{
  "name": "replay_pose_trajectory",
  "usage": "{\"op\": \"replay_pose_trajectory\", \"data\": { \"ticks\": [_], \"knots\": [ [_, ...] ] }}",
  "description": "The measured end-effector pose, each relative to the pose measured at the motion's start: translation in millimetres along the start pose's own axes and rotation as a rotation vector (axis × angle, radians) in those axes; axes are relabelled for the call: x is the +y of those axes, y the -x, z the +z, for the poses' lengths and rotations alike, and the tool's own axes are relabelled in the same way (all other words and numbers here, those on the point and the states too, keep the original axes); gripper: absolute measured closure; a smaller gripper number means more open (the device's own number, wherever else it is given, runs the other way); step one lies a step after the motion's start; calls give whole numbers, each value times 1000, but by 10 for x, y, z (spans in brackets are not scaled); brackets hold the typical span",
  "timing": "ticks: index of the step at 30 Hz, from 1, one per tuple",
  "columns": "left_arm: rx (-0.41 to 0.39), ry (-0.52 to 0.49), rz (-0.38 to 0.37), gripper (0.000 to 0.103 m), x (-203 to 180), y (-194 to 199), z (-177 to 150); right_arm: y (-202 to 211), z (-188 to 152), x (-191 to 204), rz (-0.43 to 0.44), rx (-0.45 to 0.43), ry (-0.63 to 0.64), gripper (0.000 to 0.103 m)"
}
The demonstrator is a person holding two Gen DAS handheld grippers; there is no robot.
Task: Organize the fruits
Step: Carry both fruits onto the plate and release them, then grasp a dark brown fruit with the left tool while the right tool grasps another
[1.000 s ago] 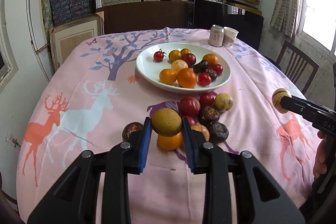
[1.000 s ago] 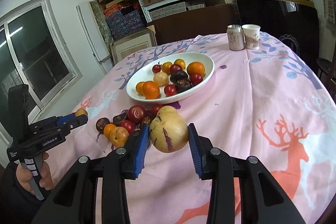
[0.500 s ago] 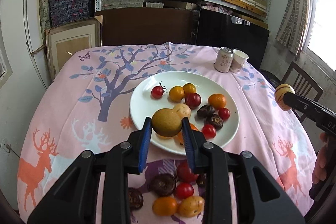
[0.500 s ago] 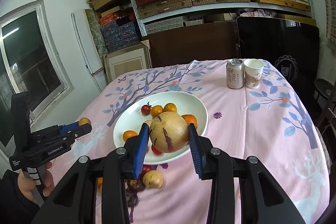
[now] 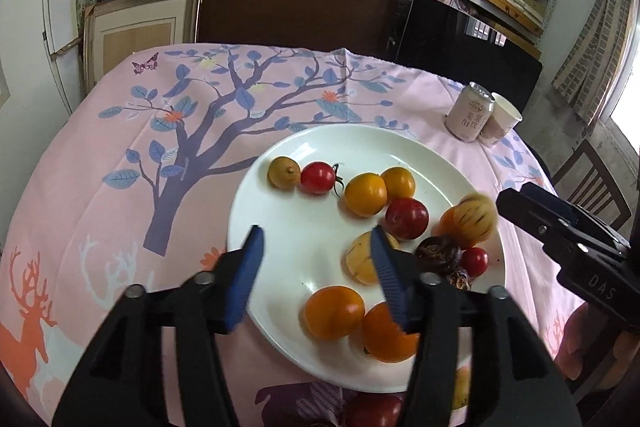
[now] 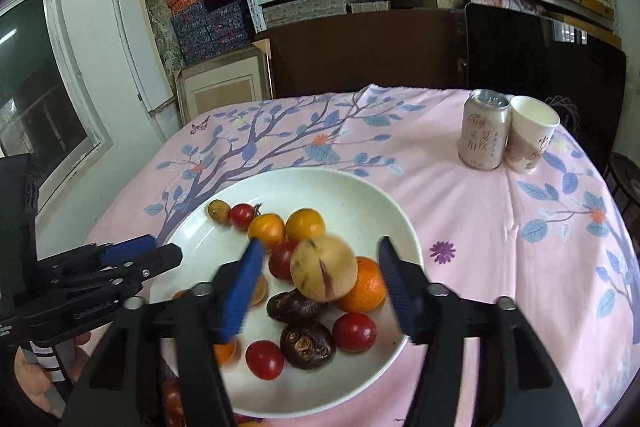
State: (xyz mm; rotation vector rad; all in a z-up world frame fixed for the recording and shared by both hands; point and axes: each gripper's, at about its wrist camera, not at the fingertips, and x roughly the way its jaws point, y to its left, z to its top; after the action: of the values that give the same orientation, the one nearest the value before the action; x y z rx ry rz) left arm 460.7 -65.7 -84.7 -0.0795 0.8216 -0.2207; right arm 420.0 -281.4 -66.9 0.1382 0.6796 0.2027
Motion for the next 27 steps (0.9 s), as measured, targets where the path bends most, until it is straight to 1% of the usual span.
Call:
{"op": "replay_pose_trajectory", "data": {
  "ticks": [1,3,5,7,10,12,13,15,16,18,20,22,24,25,26,27],
  "knots": [
    [-24,-9,5,35,3,80,-7,54,6,-4,13,-2,-5,33],
    [-43,-28,14,35,20,223,-31,199,-11,-42,26,-8,-26,33],
    [-43,-34,22,35,53,362,-105,358,-73,-82,32,-3,-50,33],
    [-38,-38,7,35,98,500,-234,516,-191,-89,52,9,-64,33],
    [-25,-58,3,35,149,699,-458,742,-451,-36,72,32,-69,33],
    [-10,-86,3,33,178,836,-656,895,-677,4,106,49,-87,33],
    [-6,-103,9,30,190,890,-749,965,-793,20,125,49,-94,33],
    [-8,-152,30,29,212,1008,-960,1077,-1063,45,149,47,-115,33],
    [-12,-183,55,29,224,1064,-1085,1107,-1208,53,161,49,-130,33],
    [-5,-210,101,29,276,1100,-1252,1111,-1423,70,173,64,-148,33],
    [19,-212,138,29,373,1062,-1386,1081,-1586,88,168,78,-158,33],
    [67,-206,185,32,465,948,-1486,1049,-1684,97,158,87,-164,33],
    [109,-198,187,44,529,844,-1521,1007,-1744,99,157,110,-169,33],
    [118,-192,173,44,546,811,-1532,1015,-1749,91,162,104,-174,33],
    [107,-191,165,44,541,812,-1527,1023,-1751,81,172,96,-180,33],
    [106,-203,170,45,505,801,-1518,1018,-1761,61,181,98,-186,33]
  ]
}}
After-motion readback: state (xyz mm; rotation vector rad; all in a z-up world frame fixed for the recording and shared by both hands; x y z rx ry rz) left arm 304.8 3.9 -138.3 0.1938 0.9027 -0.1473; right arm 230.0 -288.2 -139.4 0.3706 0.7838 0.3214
